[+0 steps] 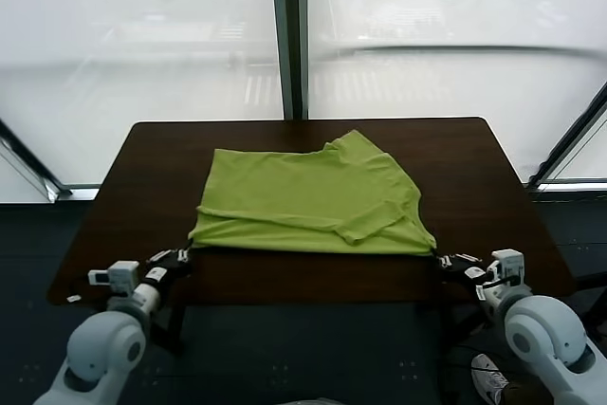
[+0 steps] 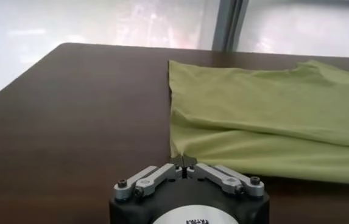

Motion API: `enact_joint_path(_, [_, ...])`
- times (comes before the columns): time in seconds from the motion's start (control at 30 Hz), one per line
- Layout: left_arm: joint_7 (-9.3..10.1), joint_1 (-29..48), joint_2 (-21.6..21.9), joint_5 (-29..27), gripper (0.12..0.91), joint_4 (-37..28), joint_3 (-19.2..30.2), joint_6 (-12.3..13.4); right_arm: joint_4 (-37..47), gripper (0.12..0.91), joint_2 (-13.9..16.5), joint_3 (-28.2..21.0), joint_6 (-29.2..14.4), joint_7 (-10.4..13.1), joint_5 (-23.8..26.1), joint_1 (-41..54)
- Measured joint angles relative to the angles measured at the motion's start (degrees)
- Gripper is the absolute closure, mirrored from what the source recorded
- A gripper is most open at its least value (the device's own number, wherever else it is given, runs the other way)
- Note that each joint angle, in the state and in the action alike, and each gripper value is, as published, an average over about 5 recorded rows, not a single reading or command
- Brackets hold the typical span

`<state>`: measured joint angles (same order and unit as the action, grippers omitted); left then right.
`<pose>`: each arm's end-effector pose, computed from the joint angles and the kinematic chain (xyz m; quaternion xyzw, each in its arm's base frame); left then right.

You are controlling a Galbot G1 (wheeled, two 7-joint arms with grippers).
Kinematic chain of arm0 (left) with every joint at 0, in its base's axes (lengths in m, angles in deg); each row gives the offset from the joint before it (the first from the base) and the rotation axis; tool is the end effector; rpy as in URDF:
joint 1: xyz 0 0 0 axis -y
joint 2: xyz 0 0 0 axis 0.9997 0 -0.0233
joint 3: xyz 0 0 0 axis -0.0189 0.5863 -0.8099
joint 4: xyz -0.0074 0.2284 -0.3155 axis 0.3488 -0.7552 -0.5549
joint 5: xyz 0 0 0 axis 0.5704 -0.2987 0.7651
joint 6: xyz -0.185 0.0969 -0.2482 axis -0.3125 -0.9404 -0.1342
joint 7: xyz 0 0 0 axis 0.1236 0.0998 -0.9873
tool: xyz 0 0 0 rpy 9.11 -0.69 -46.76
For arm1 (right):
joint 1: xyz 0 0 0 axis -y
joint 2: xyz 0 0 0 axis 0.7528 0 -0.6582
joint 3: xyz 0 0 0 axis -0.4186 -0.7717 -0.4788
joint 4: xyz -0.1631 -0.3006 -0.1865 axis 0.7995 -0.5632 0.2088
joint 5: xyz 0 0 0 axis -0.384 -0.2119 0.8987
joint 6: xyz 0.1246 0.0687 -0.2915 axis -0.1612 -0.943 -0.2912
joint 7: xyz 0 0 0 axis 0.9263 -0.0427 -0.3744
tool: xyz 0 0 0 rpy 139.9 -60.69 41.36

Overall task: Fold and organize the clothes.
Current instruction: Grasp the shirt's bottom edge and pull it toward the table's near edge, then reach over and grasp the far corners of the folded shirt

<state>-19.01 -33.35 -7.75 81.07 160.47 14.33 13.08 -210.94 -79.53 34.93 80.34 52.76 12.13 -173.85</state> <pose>0.1236 0.1262 -0.2897 -0.0259 -0.9549 0.0063 0.2957 0.1531 -0.1697 -0.2292 0.1054 -0.9230 0.0058 0.3699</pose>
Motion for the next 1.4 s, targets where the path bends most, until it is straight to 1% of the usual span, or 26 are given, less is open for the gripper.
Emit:
enact_joint_path(0.03, [-0.13, -0.82, 0.14, 0.08, 0.882, 0.43, -0.34, -0.09, -0.30, 0.822, 0.04, 0.04, 0.18, 0.00, -0.01, -0.13])
enact_joint_path(0.07, [-0.30, -1.59, 0.24, 0.13, 0.882, 0.82, -0.66, -0.22, -0.63, 0.776, 0.11, 0.12, 0.38, 0.00, -0.04, -0.29])
enact_joint_path(0.17, [-1.04, -3.36, 0.30, -0.48, 0.882, 1.67, -1.38, -0.93, -1.60, 0.597, 0.56, 0.76, 0.92, -0.06, -0.59, -1.00])
enact_joint_path(0.2, [-1.31, -3.72, 0.25, -1.03, 0.882, 1.90, -1.51, -1.45, -1.93, 0.522, 0.79, 1.11, 1.12, 0.04, -1.05, -1.27])
enact_joint_path(0.23, [-1.55, -3.97, 0.17, -1.66, 0.876, 2.14, -1.63, -2.17, -2.26, 0.465, 1.05, 1.51, 1.41, 0.24, -1.71, -1.50])
enact_joint_path(0.27, [-1.76, -4.12, 0.08, -2.22, 0.852, 2.41, -1.76, -3.16, -2.58, 0.409, 1.33, 1.97, 1.83, 0.51, -2.56, -1.69])
enact_joint_path(0.3, [-1.78, -4.19, -0.02, -2.64, 0.828, 2.75, -1.93, -4.43, -2.85, 0.334, 1.65, 2.50, 2.35, 0.83, -3.48, -1.79])
enact_joint_path(0.33, [-1.59, -4.16, -0.13, -2.86, 0.785, 3.13, -2.14, -5.82, -3.03, 0.278, 1.95, 3.02, 2.93, 1.12, -4.31, -1.79])
enact_joint_path(0.4, [-0.97, -4.10, -0.21, -2.61, 0.668, 4.08, -2.71, -8.21, -3.19, 0.183, 2.54, 3.96, 3.88, 1.44, -5.77, -1.58])
enact_joint_path(0.43, [-0.64, -4.10, -0.18, -2.33, 0.611, 4.60, -3.04, -9.00, -3.12, 0.154, 2.78, 4.28, 4.08, 1.41, -6.27, -1.31])
enact_joint_path(0.47, [-0.36, -4.12, -0.08, -1.90, 0.536, 5.14, -3.38, -9.43, -2.93, 0.141, 2.98, 4.47, 3.97, 1.18, -6.59, -0.91])
enact_joint_path(0.5, [-0.17, -4.13, 0.08, -1.34, 0.479, 5.69, -3.71, -9.62, -2.63, 0.127, 3.14, 4.55, 3.56, 0.77, -6.83, -0.33])
enact_joint_path(0.6, [0.60, -3.63, 0.71, 1.08, 0.291, 7.10, -4.72, -9.67, -0.64, 0.120, 3.25, 3.96, 1.05, -1.38, -6.79, 3.21])
enact_joint_path(0.67, [1.94, -2.51, 1.23, 3.53, 0.193, 7.52, -5.31, -9.67, 1.54, 0.119, 2.96, 2.84, -0.56, -2.87, -6.60, 7.26])
enact_joint_path(0.7, [2.75, -1.68, 1.55, 5.05, 0.162, 7.52, -5.49, -9.67, 2.85, 0.119, 2.67, 1.98, -1.02, -3.50, -6.54, 9.72])
enact_joint_path(0.77, [4.15, 0.67, 2.33, 8.20, 0.133, 7.04, -5.49, -9.67, 5.78, 0.119, 2.02, -0.23, -0.99, -4.30, -6.37, 15.20])
enact_joint_path(0.87, [6.29, 5.79, 3.62, 12.97, 0.125, 5.06, -4.36, -9.67, 10.89, 0.118, 0.88, -4.96, 0.17, -5.14, -4.83, 24.23])
enact_joint_path(1.0, [9.62, 14.92, 4.47, 19.45, 0.123, 0.26, -1.32, -9.67, 19.13, 0.118, -1.08, -13.01, 1.35, -6.20, -1.34, 36.31])
enact_joint_path(1.07, [10.61, 19.78, 4.58, 21.97, 0.123, -2.85, 0.62, -9.66, 23.33, 0.118, -2.36, -16.97, 1.82, -6.34, -0.35, 41.68])
enact_joint_path(1.13, [11.05, 24.60, 4.60, 23.65, 0.123, -6.40, 2.76, -9.66, 27.33, 0.118, -3.86, -20.68, 2.36, -6.28, 0.25, 46.58])
enact_joint_path(1.2, [11.09, 29.17, 4.55, 24.67, 0.123, -10.20, 5.02, -9.65, 30.90, 0.118, -5.36, -24.07, 2.99, -6.17, 0.62, 50.87])
enact_joint_path(1.4, [10.83, 40.40, 4.04, 25.55, 0.123, -20.46, 11.47, -9.65, 39.17, 0.118, -9.22, -32.83, 4.55, -6.24, 1.12, 60.89])
